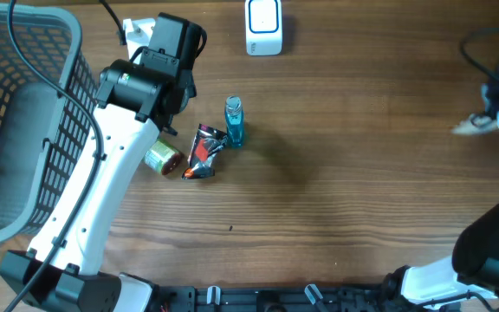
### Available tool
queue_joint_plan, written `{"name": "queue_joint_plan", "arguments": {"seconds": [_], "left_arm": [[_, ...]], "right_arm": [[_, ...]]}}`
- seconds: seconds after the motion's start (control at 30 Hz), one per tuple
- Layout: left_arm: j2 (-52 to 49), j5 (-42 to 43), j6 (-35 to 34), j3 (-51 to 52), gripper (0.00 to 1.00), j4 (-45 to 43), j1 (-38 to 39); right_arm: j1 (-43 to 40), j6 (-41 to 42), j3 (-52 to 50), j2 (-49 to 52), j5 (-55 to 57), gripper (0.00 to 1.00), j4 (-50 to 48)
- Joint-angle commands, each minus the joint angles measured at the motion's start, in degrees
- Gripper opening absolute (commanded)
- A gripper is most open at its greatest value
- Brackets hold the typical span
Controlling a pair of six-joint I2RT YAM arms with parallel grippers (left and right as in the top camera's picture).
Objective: Scan the item barcode
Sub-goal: 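Carry the Pantree bag to the right side of the table, then release the bag at the right edge and swing the right gripper toward the bottle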
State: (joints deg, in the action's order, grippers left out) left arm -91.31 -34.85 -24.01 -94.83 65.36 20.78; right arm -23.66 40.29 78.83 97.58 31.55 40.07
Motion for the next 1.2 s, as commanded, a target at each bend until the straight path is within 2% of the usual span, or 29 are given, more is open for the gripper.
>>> {"name": "queue_joint_plan", "arguments": {"seconds": [0.0, 0.03, 0.1, 0.17, 0.2, 0.23, 0.27, 0.3, 0.37, 0.43, 0.47, 0.53, 0.6, 0.63, 0.7, 0.77, 0.83, 0.93, 0.97, 1.03, 1.1, 1.17], "left_arm": [[-0.37, -0.59, 0.68, -0.04, 1.0, -0.15, -0.11], [-0.37, -0.59, 0.68, -0.04, 1.0, -0.15, -0.11], [-0.37, -0.59, 0.68, -0.04, 1.0, -0.15, -0.11], [-0.37, -0.59, 0.68, -0.04, 1.0, -0.15, -0.11], [-0.37, -0.59, 0.68, -0.04, 1.0, -0.15, -0.11], [-0.37, -0.59, 0.68, -0.04, 1.0, -0.15, -0.11], [-0.37, -0.59, 0.68, -0.04, 1.0, -0.15, -0.11], [-0.37, -0.59, 0.68, -0.04, 1.0, -0.15, -0.11], [-0.37, -0.59, 0.68, -0.04, 1.0, -0.15, -0.11], [-0.37, -0.59, 0.68, -0.04, 1.0, -0.15, -0.11], [-0.37, -0.59, 0.68, -0.04, 1.0, -0.15, -0.11], [-0.37, -0.59, 0.68, -0.04, 1.0, -0.15, -0.11], [-0.37, -0.59, 0.68, -0.04, 1.0, -0.15, -0.11], [-0.37, -0.59, 0.68, -0.04, 1.0, -0.15, -0.11], [-0.37, -0.59, 0.68, -0.04, 1.0, -0.15, -0.11], [-0.37, -0.85, 0.94, -0.04, 1.0, -0.22, -0.11], [-0.37, -4.76, 5.05, -0.04, 1.0, -4.42, -0.13], [-0.37, -2.34, 5.18, -0.04, 1.0, -5.31, -0.11], [-0.37, -1.31, 5.16, -0.04, 1.0, -6.71, -0.11], [-0.37, 11.08, 5.18, -0.04, 1.0, -8.35, -0.11], [-0.37, 12.9, 5.18, -0.04, 1.0, -8.41, -0.11], [-0.37, 15.85, 5.2, -0.04, 1.0, -4.31, 0.0]], "right_arm": [[-5.42, -4.96, -9.27, -0.02, -11.76, 0.2, -10.88], [-7.13, -7.45, -12.5, -0.02, -15.87, 0.35, -15.74], [-8.09, -7.74, -13.07, -0.02, -16.68, 0.36, -16.9], [-8.13, -10.62, -13.05, -0.96, -16.68, 0.49, -19.47], [-8.13, -11.63, -13.05, -2.47, -16.65, 0.6, -20.57], [-8.13, -11.93, -12.74, -4.63, -16.63, 0.77, -21.81], [-8.13, -12.81, -12.04, -6.6, -16.63, 0.86, -22.21], [-8.13, -14.62, -11.04, -9.16, -16.61, 1.0, -22.18], [-8.13, -18.01, -9.68, -16.63, -13.73, 1.0, -22.03], [-8.13, -17.75, -9.46, -24.83, -11.08, 1.0, -22.01], [-8.02, -16.76, -9.49, -28.87, -13.33, 1.0, -21.09], [-7.37, -8.72, -9.49, -37.07, -27.36, 1.0, -15.91], [-6.08, -2.89, -9.55, -39.82, -38.38, 1.0, -8.28], [-4.02, -2.75, -10.25, -39.63, -44.28, 1.0, -2.73], [0.85, -5.6, -13.66, -37.24, -45.44, 1.0, 2.8], [6.51, -9.01, -17.62, -32.76, -45.38, 1.0, 5.14], [10.86, -9.27, -18.78, -28.04, -45.4, 1.0, 6.32], [16.0, -9.57, -18.82, -22.49, -45.38, 0.99, 5.11], [16.92, -10.36, -18.82, -21.73, -45.38, 0.96, 4.63], [18.43, -11.15, -18.84, -21.18, -44.5, 0.95, 4.72], [18.47, -13.25, -18.84, -21.18, -43.91, 0.95, 5.16], [18.47, -13.38, -18.84, -21.18, -40.96, 0.95, 6.58]]}}
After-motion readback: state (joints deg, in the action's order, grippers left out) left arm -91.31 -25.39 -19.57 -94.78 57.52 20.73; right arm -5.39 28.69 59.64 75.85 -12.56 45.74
